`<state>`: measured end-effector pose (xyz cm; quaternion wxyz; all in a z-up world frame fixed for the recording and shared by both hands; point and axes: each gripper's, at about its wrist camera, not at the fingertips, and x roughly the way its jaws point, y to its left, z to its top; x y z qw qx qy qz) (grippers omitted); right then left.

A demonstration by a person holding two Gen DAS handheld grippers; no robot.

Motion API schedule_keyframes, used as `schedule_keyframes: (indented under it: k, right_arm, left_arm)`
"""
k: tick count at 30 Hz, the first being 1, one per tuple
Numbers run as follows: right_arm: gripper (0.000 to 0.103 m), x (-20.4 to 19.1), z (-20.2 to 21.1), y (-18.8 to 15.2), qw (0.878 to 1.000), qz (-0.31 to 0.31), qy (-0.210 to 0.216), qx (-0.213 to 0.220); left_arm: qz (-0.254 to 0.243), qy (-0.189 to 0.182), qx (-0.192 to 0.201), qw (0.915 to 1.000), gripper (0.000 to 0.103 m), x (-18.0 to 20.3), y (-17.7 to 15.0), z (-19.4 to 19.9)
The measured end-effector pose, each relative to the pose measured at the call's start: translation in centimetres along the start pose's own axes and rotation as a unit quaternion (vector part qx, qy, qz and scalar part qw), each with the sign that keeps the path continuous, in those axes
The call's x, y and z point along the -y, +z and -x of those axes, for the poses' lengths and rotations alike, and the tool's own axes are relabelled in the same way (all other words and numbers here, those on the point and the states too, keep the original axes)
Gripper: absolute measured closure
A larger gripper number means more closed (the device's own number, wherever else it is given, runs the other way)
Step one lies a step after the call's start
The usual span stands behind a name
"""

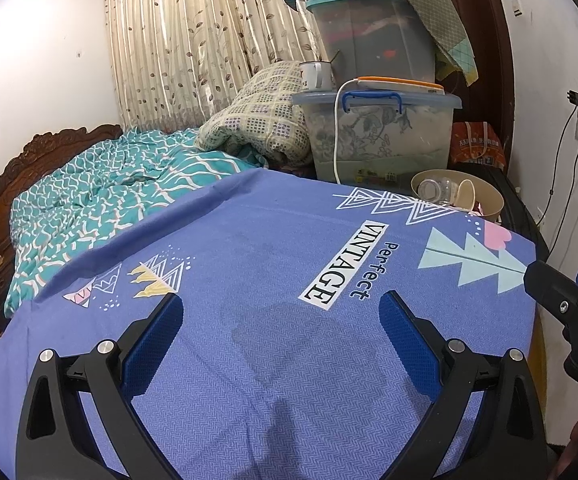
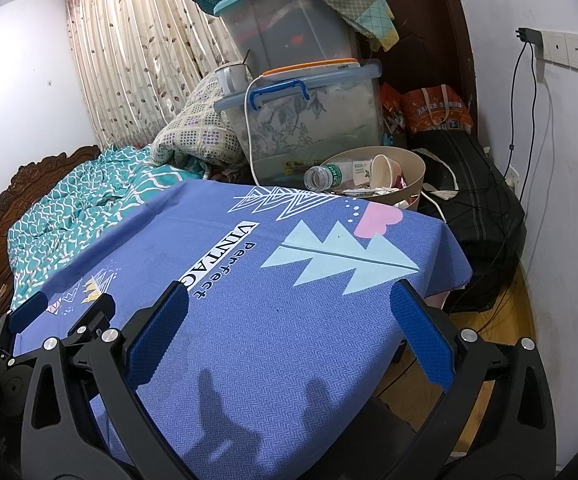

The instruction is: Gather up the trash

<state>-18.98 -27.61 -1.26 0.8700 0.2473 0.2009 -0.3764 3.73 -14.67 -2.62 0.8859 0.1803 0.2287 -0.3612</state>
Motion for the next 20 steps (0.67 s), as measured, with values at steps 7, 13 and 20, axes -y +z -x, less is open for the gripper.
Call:
schedule_keyframes:
  k: [7, 13, 20]
  right_arm:
    - [0.003, 0.15, -0.12, -0.37, 1.000, 0.000, 0.000, -0.001]
    - [0.003, 0.14, -0.11, -0.47, 1.000, 0.000, 0.000, -0.001]
    - [0.003, 0.29, -0.09, -0.58, 1.000, -0.001, 0.000, -0.001]
  left_arm:
    - [-0.004, 0.001, 0.001, 1.0000, 0.009, 0.05, 0.08, 0.24]
    - [-0.012, 0.000, 0.008, 0.9999, 0.009, 0.23, 0.21, 0.38]
    - [-0.008, -0.002, -0.005, 0.9999, 0.009, -0.03, 0.40, -0.10]
